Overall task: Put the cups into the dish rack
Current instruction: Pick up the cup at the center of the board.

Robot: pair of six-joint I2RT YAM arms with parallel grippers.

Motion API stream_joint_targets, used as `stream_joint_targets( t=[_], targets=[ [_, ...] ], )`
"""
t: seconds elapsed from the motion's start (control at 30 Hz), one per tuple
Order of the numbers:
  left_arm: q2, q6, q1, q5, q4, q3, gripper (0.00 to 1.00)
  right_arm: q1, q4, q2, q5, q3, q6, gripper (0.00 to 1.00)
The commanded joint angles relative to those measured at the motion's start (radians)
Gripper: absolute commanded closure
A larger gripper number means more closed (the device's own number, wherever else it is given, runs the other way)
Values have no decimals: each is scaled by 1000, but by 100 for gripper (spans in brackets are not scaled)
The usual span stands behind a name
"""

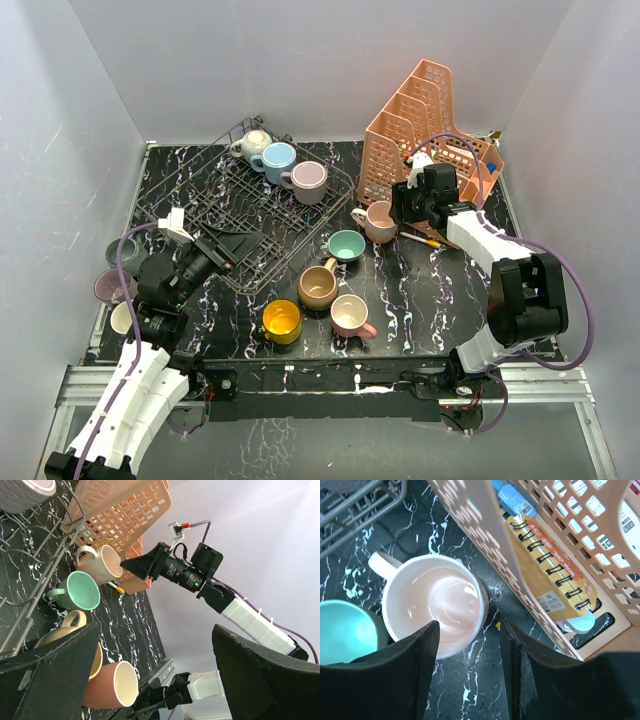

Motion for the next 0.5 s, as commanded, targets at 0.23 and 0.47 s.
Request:
stream_joint_targets(
  t=[0.23, 0.47],
  targets=[
    [-39, -6, 3, -3, -13, -5, 8, 3, 209, 21, 69, -12, 70, 60],
    [-40, -13, 3, -3, -8, -11, 9, 12, 223, 48, 85, -40, 50, 61]
  ],
)
